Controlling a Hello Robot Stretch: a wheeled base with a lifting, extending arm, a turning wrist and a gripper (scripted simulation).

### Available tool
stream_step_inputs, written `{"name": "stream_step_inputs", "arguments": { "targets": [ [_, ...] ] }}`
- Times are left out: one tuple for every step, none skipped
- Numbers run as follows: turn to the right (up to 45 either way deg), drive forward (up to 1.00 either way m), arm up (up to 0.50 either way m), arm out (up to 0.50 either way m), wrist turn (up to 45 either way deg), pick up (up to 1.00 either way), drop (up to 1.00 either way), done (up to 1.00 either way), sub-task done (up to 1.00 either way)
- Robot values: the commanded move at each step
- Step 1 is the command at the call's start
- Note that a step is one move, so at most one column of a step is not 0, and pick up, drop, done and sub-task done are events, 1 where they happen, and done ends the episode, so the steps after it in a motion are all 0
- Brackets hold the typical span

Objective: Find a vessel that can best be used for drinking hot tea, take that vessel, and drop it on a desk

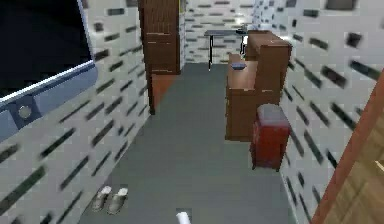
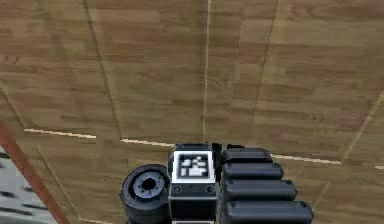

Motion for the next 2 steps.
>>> {"name": "stream_step_inputs", "arguments": {
  "targets": [
    [-3.0, 0.0, 0.0, 0.0, 0.0, 0.0, 0.0, 0.0, 0.0],
    [0.0, 1.0, 0.0, 0.0, 0.0, 0.0, 0.0, 0.0, 0.0]
  ]
}}
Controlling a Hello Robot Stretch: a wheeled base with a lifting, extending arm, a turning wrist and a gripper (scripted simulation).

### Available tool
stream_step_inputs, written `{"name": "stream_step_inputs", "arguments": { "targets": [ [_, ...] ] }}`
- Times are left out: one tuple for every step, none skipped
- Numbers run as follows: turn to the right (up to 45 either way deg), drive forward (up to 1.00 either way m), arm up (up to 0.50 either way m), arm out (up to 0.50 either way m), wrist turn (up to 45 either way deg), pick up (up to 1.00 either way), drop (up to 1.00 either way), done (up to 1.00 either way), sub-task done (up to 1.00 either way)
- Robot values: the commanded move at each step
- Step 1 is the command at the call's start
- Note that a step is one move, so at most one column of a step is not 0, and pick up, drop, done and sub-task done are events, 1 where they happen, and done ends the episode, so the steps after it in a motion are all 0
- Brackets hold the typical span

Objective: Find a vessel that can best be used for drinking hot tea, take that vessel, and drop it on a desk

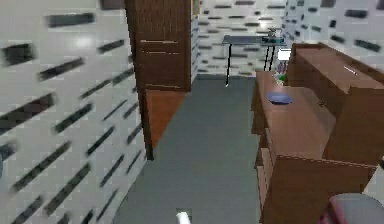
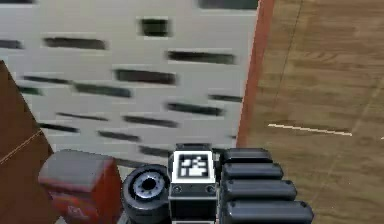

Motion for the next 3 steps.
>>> {"name": "stream_step_inputs", "arguments": {
  "targets": [
    [0.0, 1.0, 0.0, 0.0, 0.0, 0.0, 0.0, 0.0, 0.0],
    [-15.0, 0.0, 0.0, 0.0, 0.0, 0.0, 0.0, 0.0, 0.0],
    [0.0, 0.05, 0.0, 0.0, 0.0, 0.0, 0.0, 0.0, 0.0]
  ]
}}
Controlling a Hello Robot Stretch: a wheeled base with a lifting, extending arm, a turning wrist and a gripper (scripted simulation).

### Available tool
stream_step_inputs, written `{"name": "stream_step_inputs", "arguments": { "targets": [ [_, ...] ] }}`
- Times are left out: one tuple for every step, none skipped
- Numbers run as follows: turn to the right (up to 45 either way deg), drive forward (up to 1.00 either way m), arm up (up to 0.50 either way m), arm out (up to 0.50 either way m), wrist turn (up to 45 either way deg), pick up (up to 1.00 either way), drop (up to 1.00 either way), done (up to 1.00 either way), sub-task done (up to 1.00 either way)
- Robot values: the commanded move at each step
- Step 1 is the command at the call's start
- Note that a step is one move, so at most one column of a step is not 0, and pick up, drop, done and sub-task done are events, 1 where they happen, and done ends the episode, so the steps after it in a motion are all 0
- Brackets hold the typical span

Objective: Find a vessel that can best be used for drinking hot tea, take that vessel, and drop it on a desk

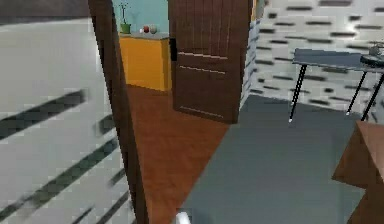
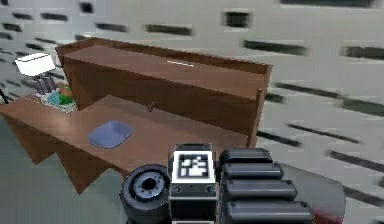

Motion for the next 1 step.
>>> {"name": "stream_step_inputs", "arguments": {
  "targets": [
    [33.0, 0.0, 0.0, 0.0, 0.0, 0.0, 0.0, 0.0, 0.0]
  ]
}}
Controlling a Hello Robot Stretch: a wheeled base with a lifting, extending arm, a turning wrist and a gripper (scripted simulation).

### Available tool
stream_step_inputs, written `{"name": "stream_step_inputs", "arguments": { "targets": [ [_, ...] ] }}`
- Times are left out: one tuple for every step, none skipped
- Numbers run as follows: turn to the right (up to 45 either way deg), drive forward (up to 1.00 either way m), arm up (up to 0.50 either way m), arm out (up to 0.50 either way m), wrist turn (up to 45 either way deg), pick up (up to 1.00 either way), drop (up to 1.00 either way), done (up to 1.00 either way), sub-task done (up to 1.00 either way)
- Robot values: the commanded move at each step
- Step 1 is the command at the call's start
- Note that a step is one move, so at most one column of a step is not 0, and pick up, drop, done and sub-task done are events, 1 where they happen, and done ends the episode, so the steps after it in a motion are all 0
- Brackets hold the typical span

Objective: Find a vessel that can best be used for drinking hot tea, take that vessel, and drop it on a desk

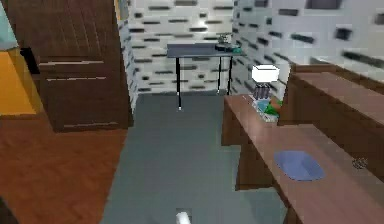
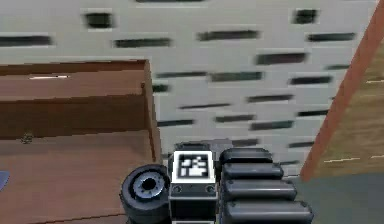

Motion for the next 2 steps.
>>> {"name": "stream_step_inputs", "arguments": {
  "targets": [
    [0.0, 1.0, 0.0, 0.0, 0.0, 0.0, 0.0, 0.0, 0.0],
    [15.0, 0.0, 0.0, 0.0, 0.0, 0.0, 0.0, 0.0, 0.0]
  ]
}}
